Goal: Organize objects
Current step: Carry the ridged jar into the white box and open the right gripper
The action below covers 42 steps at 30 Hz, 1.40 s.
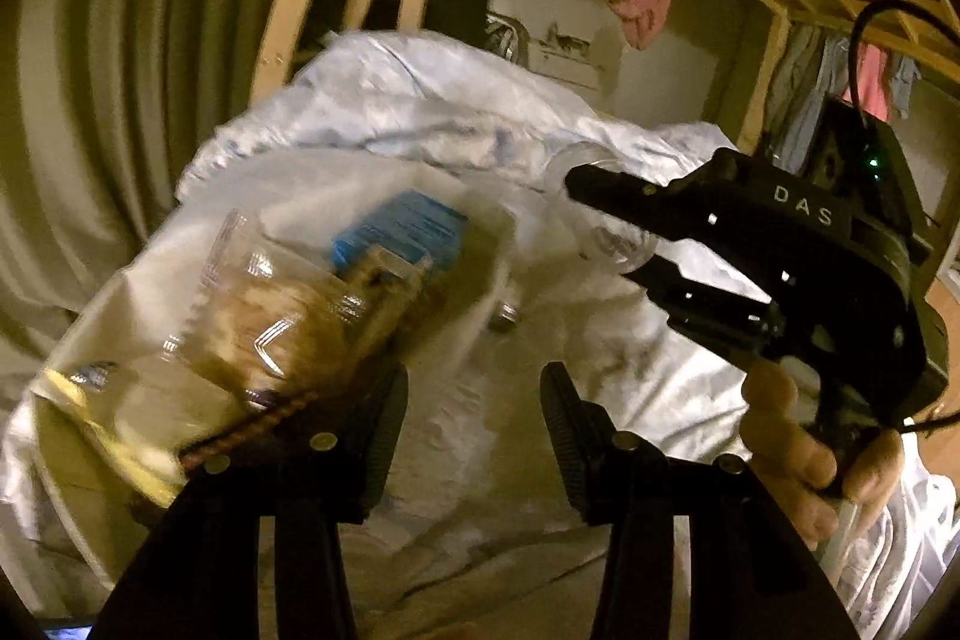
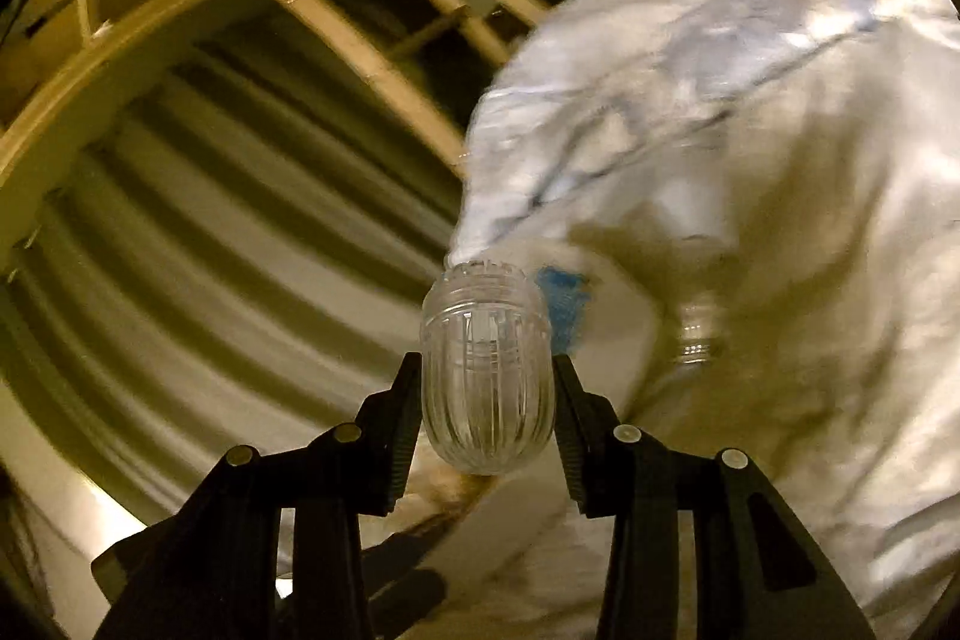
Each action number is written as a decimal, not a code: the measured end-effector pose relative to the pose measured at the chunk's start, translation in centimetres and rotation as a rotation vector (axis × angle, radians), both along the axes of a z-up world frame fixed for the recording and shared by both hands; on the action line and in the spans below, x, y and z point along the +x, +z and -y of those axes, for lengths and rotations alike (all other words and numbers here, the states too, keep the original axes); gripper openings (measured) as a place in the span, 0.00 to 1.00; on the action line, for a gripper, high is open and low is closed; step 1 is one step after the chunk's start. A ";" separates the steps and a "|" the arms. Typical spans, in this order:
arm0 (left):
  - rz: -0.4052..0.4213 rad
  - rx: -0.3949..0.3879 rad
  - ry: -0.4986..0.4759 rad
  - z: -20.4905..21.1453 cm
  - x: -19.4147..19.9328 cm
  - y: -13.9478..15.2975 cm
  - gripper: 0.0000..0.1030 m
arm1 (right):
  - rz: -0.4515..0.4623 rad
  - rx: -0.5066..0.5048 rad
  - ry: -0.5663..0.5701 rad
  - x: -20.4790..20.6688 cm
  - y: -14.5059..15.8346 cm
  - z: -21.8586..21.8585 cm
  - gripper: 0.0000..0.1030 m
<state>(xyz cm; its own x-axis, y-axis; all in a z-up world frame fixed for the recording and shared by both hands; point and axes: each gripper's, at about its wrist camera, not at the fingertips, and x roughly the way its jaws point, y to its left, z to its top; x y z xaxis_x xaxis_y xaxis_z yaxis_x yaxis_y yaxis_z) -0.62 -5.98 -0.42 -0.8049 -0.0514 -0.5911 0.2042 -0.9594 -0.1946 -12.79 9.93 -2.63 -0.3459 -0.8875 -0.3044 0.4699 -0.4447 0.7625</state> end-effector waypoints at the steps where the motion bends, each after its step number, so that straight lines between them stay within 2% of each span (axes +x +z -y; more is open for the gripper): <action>1: -0.004 -0.008 0.014 0.4 0.2 0.3 0.42 | -0.004 -0.001 0.016 0.4 0.1 0.5 0.40; 7: 0.020 -0.019 0.092 2.7 0.5 0.4 0.42 | 0.008 0.026 0.104 2.1 -0.4 4.8 0.40; 11: 0.047 -0.006 0.139 4.4 0.9 0.0 0.42 | 0.006 0.050 0.120 2.7 -0.8 6.4 0.40; 15: 0.056 0.010 0.168 5.6 1.3 -0.1 0.42 | 0.018 0.043 0.112 2.4 -1.6 7.6 0.40; 21: 0.083 -0.007 0.178 5.6 1.6 0.0 0.42 | 0.024 0.036 0.074 2.9 -2.2 7.8 0.43; 23: 0.081 0.003 0.174 5.6 1.5 0.1 0.43 | 0.007 0.037 0.064 3.2 -1.7 7.4 0.49; 27: 0.071 0.011 0.156 5.1 1.6 0.3 0.43 | -0.057 0.046 0.047 3.7 -0.4 6.7 0.56; 32: 0.057 0.001 0.127 4.0 1.5 0.5 0.43 | -0.075 0.084 0.018 3.4 0.3 5.6 0.56; 37: 0.037 0.014 0.055 2.5 1.1 0.5 0.42 | -0.098 0.233 -0.099 2.5 0.7 3.5 0.56; 39: 0.037 0.021 -0.008 1.4 0.7 0.1 0.38 | -0.096 0.301 -0.152 1.9 0.8 2.2 0.56; 41: 0.040 0.011 -0.048 0.4 0.3 -0.3 0.23 | -0.084 0.337 -0.192 1.2 0.7 1.0 0.56; 42: 0.035 0.010 -0.061 -0.1 0.1 -0.4 0.20 | -0.066 0.348 -0.210 0.8 0.5 0.1 0.56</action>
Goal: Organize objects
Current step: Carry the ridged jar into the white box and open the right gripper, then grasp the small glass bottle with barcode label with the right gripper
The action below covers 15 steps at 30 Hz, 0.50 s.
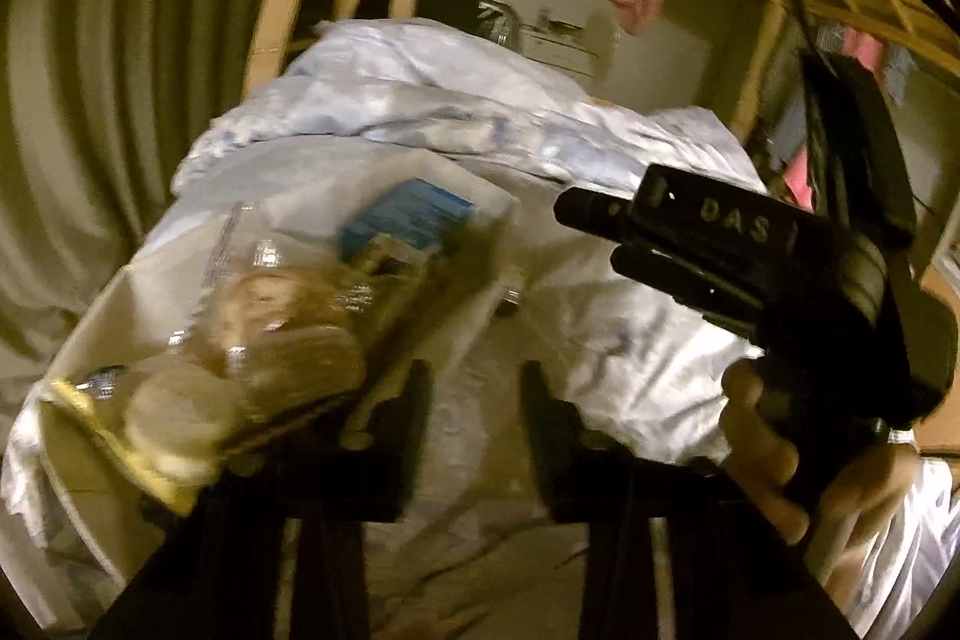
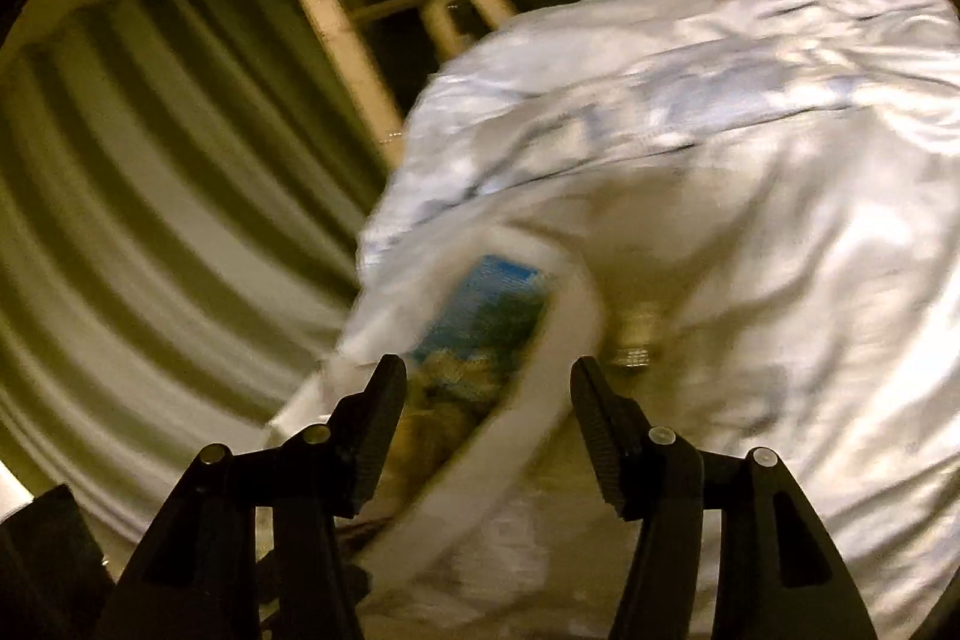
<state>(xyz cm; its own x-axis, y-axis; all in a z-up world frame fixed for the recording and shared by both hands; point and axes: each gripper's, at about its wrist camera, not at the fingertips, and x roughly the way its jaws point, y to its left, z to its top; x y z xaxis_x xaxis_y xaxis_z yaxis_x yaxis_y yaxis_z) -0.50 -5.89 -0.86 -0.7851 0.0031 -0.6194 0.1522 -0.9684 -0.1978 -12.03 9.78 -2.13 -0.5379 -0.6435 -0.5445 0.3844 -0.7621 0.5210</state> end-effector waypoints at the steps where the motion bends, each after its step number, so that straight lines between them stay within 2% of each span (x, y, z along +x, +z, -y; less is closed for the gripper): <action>1: -0.006 0.014 -0.018 -0.5 -0.2 -0.3 0.16 | 0.015 0.001 -0.012 -0.3 -0.2 -0.6 0.56; 2: -0.007 0.028 -0.029 -0.8 -0.4 -0.5 0.11 | 0.040 -0.007 -0.029 -0.9 -0.7 -1.5 0.56; 5: 0.000 0.064 -0.079 -1.7 -0.9 -1.3 0.09 | 0.098 -0.041 -0.052 -1.8 -1.9 -3.2 0.56; 11: -0.011 0.074 -0.129 -3.2 -1.6 -2.4 0.08 | 0.172 -0.079 -0.045 -2.9 -4.1 -3.9 0.56; 15: 0.022 0.020 -0.129 -3.7 -2.3 -4.0 0.08 | 0.199 -0.071 -0.033 -3.5 -5.3 -3.3 0.56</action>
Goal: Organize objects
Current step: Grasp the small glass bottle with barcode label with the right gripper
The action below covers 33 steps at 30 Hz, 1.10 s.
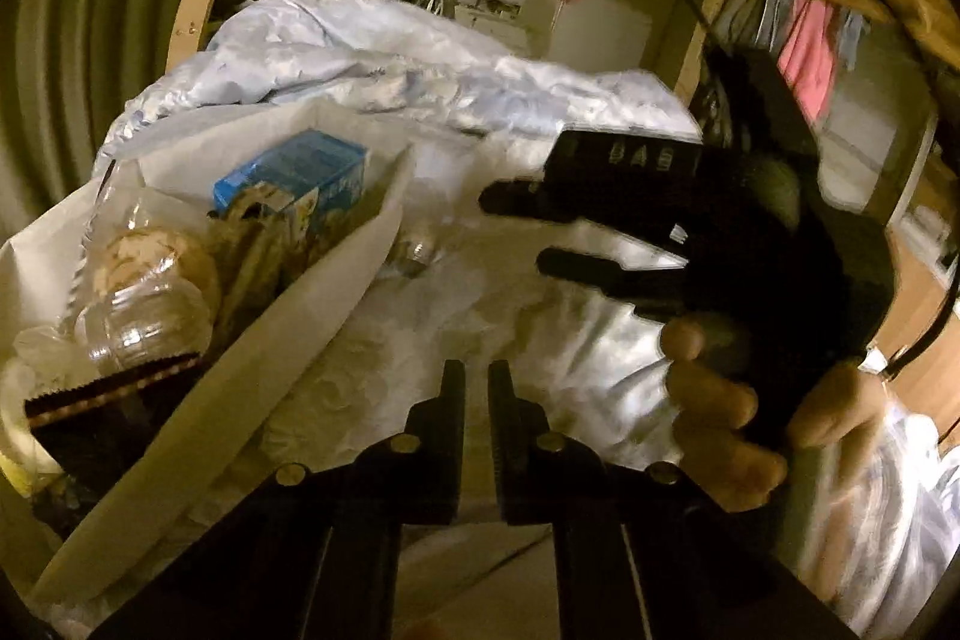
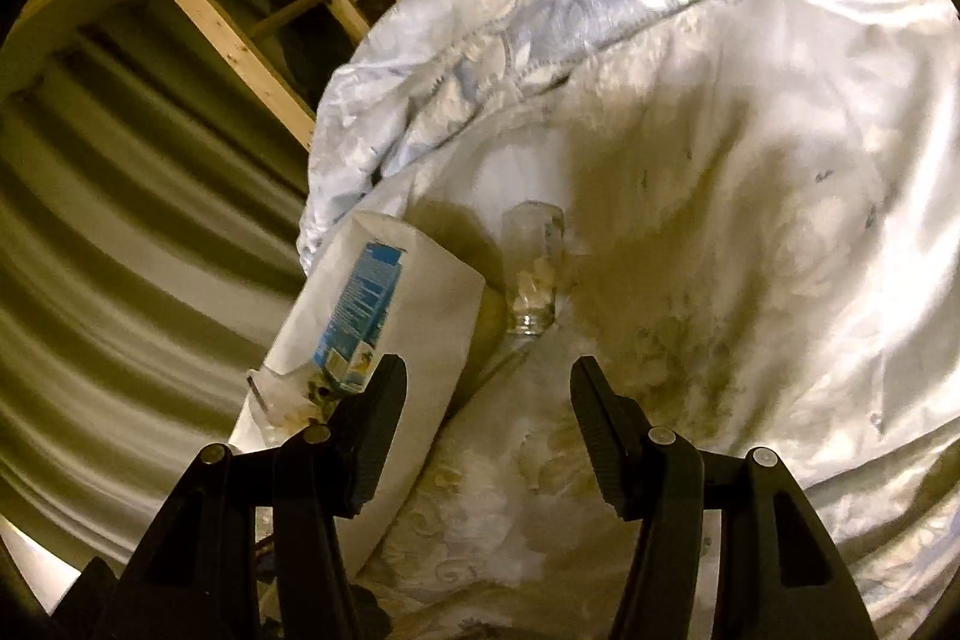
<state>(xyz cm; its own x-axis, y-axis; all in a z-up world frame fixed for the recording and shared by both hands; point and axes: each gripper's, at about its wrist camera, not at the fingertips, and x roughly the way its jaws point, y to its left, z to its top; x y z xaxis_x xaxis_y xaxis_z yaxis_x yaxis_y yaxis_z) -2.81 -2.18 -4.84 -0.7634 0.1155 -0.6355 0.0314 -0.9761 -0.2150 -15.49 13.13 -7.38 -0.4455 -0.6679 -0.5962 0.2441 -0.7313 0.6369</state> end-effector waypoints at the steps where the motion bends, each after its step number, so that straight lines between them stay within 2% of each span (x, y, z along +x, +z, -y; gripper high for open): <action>1: 0.014 -0.016 0.004 0.0 -0.3 -0.5 0.08 | 0.005 -0.002 0.003 -0.1 -0.2 0.1 0.56; 4: 0.046 0.001 0.017 0.5 -0.9 -1.6 0.08 | 0.019 -0.034 0.006 -0.7 -0.6 0.2 0.56; 9: 0.051 0.056 0.061 1.8 -1.1 -2.2 0.08 | 0.076 -0.154 -0.007 -1.7 -1.9 -0.1 0.54; 14: 0.059 0.120 0.111 3.2 -1.5 -2.7 0.08 | 0.110 -0.175 -0.052 -2.9 -3.2 0.8 0.50; 17: 0.105 0.120 0.152 3.8 -2.2 -3.6 0.08 | 0.095 -0.139 -0.103 -4.3 -3.6 1.7 0.47; 20: 0.184 0.095 0.183 4.0 -3.1 -5.4 0.08 | 0.083 -0.013 -0.144 -6.1 -3.9 3.7 0.43; 22: 0.229 0.098 0.192 4.2 -3.5 -6.4 0.08 | 0.074 0.037 -0.118 -7.3 -4.2 5.3 0.43; 25: 0.231 0.107 0.193 4.4 -3.5 -6.5 0.08 | 0.068 0.149 -0.093 -8.6 -5.8 7.4 0.42; 29: 0.247 0.077 0.192 3.9 -3.7 -6.8 0.08 | 0.040 0.128 -0.090 -8.6 -6.7 7.3 0.42; 33: 0.250 0.072 0.191 3.7 -3.7 -6.9 0.08 | 0.008 0.164 -0.059 -8.1 -6.9 7.3 0.40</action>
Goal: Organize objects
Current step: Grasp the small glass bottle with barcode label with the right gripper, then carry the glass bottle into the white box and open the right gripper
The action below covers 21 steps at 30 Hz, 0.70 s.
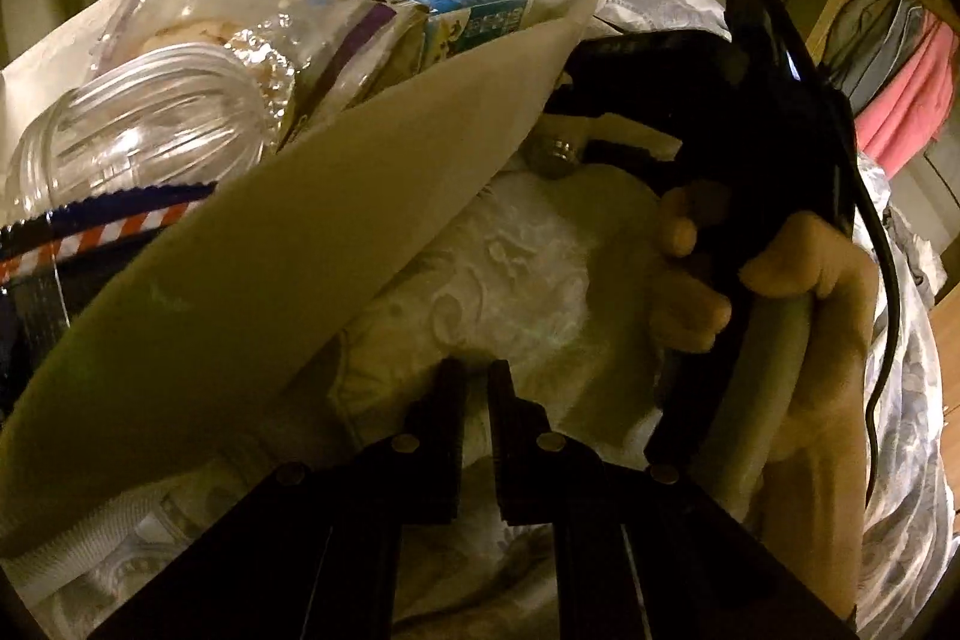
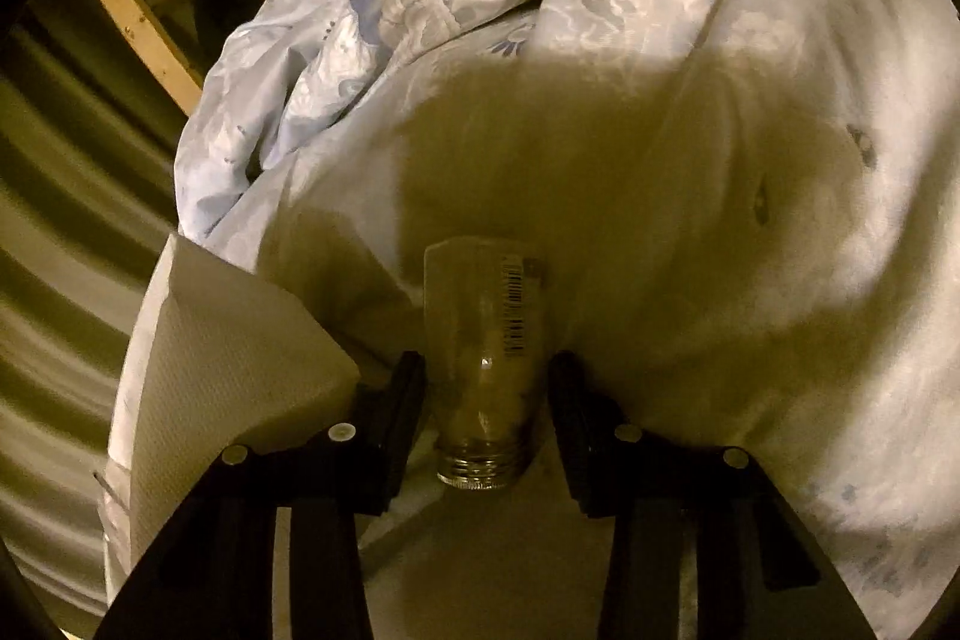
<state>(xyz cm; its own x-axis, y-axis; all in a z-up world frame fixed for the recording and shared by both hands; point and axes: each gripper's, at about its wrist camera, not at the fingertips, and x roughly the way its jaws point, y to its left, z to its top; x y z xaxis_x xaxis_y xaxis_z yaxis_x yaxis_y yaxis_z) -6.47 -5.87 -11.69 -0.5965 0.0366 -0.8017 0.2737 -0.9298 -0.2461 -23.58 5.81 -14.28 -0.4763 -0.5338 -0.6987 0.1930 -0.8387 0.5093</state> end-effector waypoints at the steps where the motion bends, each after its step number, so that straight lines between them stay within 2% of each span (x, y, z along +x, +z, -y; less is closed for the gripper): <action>1: 0.003 0.004 0.000 0.0 0.0 -0.1 0.08 | -0.010 0.013 0.008 0.1 0.1 -0.1 0.39; 8: 0.011 0.012 -0.004 -0.2 -0.1 -0.5 0.11 | -0.098 0.114 0.046 1.5 0.1 0.6 0.39; 14: 0.012 0.014 -0.004 -0.3 -0.1 -0.6 0.11 | -0.184 0.176 0.001 3.3 0.6 0.5 0.38; 19: 0.001 0.028 -0.015 -0.5 0.1 -0.5 0.11 | -0.217 0.082 0.005 5.5 2.2 -2.0 0.39; 21: -0.010 0.038 -0.026 -0.7 0.2 -0.3 0.17 | -0.219 0.025 0.003 6.4 3.4 -3.6 0.39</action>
<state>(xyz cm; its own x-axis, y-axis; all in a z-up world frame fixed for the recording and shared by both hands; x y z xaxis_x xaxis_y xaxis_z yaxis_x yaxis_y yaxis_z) -6.27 -5.18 -12.00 -0.6028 0.0828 -0.7936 0.2469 -0.9264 -0.2842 -17.23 9.42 -10.93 -0.6168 -0.5194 -0.5914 0.2996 -0.8497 0.4338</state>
